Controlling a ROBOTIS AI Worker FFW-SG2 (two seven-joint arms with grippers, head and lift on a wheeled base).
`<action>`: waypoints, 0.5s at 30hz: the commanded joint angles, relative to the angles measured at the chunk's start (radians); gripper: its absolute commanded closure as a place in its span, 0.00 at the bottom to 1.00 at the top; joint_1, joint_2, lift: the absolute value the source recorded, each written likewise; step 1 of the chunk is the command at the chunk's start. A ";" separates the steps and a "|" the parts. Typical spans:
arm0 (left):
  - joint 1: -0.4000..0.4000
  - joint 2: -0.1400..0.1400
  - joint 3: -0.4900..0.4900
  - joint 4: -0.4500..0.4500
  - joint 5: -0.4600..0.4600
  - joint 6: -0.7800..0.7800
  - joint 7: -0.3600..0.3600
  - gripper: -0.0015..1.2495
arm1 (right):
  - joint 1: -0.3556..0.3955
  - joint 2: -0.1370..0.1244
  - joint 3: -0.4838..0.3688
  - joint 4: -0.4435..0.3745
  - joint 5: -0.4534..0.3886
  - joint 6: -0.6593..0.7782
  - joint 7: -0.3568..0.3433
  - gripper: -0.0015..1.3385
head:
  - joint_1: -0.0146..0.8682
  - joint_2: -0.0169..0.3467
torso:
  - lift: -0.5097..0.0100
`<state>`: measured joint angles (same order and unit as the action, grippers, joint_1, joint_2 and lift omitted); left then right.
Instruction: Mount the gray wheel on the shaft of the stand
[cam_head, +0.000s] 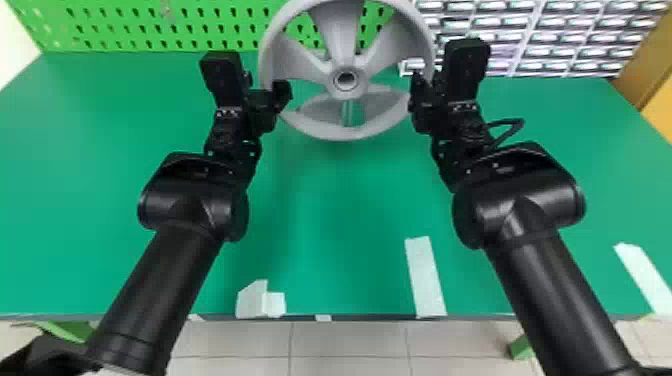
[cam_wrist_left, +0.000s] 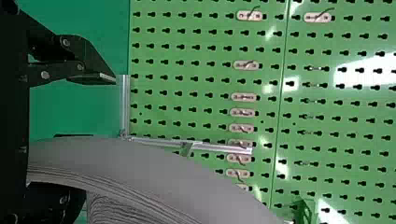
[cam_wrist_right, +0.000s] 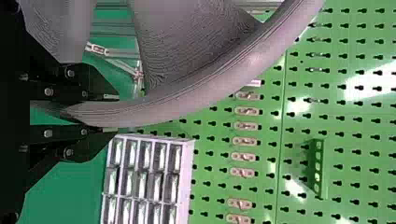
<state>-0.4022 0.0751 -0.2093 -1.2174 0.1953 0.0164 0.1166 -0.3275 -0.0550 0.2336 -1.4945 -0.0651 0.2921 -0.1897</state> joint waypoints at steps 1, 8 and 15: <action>-0.001 0.000 0.004 -0.014 -0.005 0.022 0.063 0.56 | -0.004 0.001 0.000 -0.009 0.001 0.015 -0.017 0.88 | 1.00 0.19 | 0.79; -0.010 0.000 0.005 -0.025 -0.010 0.053 0.066 0.53 | -0.015 0.001 0.003 -0.010 0.004 0.029 -0.017 0.88 | 1.00 0.19 | 0.79; -0.020 0.000 0.008 -0.044 -0.013 0.125 0.071 0.50 | -0.025 0.003 0.007 -0.009 0.011 0.062 -0.017 0.88 | 1.00 0.19 | 0.79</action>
<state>-0.4156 0.0751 -0.2017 -1.2509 0.1845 0.0955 0.1167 -0.3462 -0.0537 0.2385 -1.5049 -0.0571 0.3326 -0.1898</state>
